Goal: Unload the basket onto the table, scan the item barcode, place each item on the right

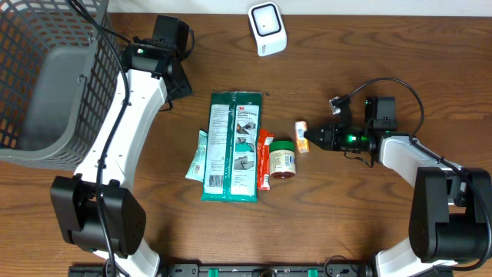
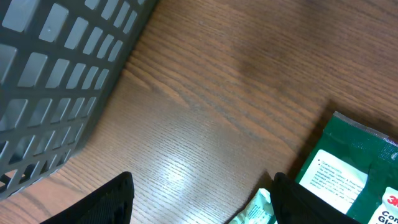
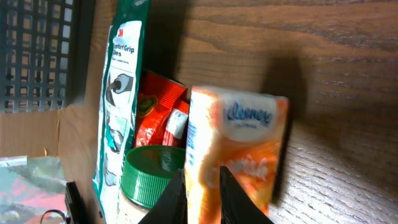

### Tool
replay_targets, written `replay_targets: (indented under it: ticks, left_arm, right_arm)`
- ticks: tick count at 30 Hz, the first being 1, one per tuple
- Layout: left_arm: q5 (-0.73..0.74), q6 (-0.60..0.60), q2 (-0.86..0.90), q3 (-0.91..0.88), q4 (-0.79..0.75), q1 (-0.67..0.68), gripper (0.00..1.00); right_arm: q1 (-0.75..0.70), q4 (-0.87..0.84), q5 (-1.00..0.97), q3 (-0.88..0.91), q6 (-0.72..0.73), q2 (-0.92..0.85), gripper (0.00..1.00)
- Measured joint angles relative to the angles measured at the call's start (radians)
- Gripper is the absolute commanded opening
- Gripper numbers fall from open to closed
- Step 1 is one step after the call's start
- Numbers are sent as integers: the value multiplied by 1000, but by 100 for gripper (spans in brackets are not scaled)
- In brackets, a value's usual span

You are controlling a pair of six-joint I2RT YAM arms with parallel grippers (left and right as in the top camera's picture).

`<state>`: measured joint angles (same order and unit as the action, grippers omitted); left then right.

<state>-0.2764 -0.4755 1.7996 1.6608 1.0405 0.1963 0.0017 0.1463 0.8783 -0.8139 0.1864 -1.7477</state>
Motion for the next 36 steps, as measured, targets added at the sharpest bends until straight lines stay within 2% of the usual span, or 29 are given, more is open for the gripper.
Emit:
replay_targets:
  ticks: [6,16,23,27,30,36]
  left_arm:
    - [0,0,0,0,0,0,70]
    - [0,0,0,0,0,0,70]
    - [0,0,0,0,0,0,71]
    - [0,0,0,0,0,0,70]
    - [0,0,0,0,0,0,70]
    - [0,0,0,0,0,0,70]
  right_arm:
    - [0,8,-15,0,0,0,15]
    - [0,18,-57,-3,29,0,40]
    - [5,259,-116,-160,50,5,56]
    - [56,433,-262,-328,50,19,60]
    - [179,560,-456,-467,58,28,65]
    - [400,644,-810,-513,122,33,73]
